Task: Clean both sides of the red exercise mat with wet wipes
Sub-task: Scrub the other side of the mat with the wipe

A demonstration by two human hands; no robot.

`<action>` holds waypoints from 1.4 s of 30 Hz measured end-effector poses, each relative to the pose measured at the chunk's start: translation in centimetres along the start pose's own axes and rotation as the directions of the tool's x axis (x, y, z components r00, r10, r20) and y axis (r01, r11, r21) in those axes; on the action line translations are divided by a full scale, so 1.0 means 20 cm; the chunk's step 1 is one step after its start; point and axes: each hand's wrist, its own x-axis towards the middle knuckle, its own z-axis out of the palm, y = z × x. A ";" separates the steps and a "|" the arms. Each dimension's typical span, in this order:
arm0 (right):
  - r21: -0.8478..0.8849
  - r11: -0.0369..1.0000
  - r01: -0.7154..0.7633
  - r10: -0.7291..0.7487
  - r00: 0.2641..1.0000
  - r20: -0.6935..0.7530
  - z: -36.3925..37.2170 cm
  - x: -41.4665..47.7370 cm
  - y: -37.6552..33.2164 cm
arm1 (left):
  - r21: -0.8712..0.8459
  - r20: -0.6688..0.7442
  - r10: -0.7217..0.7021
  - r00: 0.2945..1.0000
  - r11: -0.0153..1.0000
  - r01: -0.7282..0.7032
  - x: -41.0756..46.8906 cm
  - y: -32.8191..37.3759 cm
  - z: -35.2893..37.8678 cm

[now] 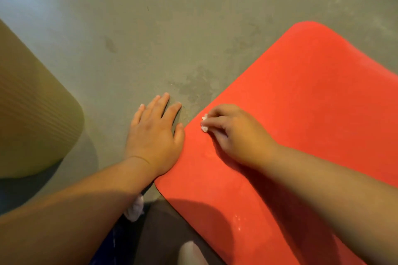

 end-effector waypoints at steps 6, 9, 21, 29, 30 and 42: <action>-0.184 0.794 -0.579 0.499 0.794 -0.346 -0.23 0.18 0.57 | -0.001 0.011 -0.004 1.000 1.000 0.004 0.00 0.01 -0.01; -0.151 0.856 -0.494 0.449 0.856 -0.257 -0.12 0.11 0.35 | -0.011 0.017 -0.004 1.000 1.000 0.005 0.00 0.01 -0.01; -0.175 0.897 -0.407 0.391 0.913 -0.117 -0.20 -0.14 0.16 | -0.010 0.008 0.006 1.000 1.000 -0.006 0.00 0.01 -0.02; -0.127 0.929 -0.347 0.350 0.937 -0.002 -0.08 -0.33 -0.08 | -0.047 -0.012 0.012 1.000 0.999 -0.012 0.00 0.01 -0.01; -0.166 0.880 -0.446 0.439 0.895 -0.080 -0.12 -0.32 0.02 | -0.052 -0.008 0.012 1.000 0.999 -0.012 0.00 0.01 0.00; -0.100 0.943 -0.318 0.331 0.932 0.151 -0.08 -0.46 -0.23 | -0.069 -0.014 0.036 0.999 0.997 -0.037 0.00 0.00 0.01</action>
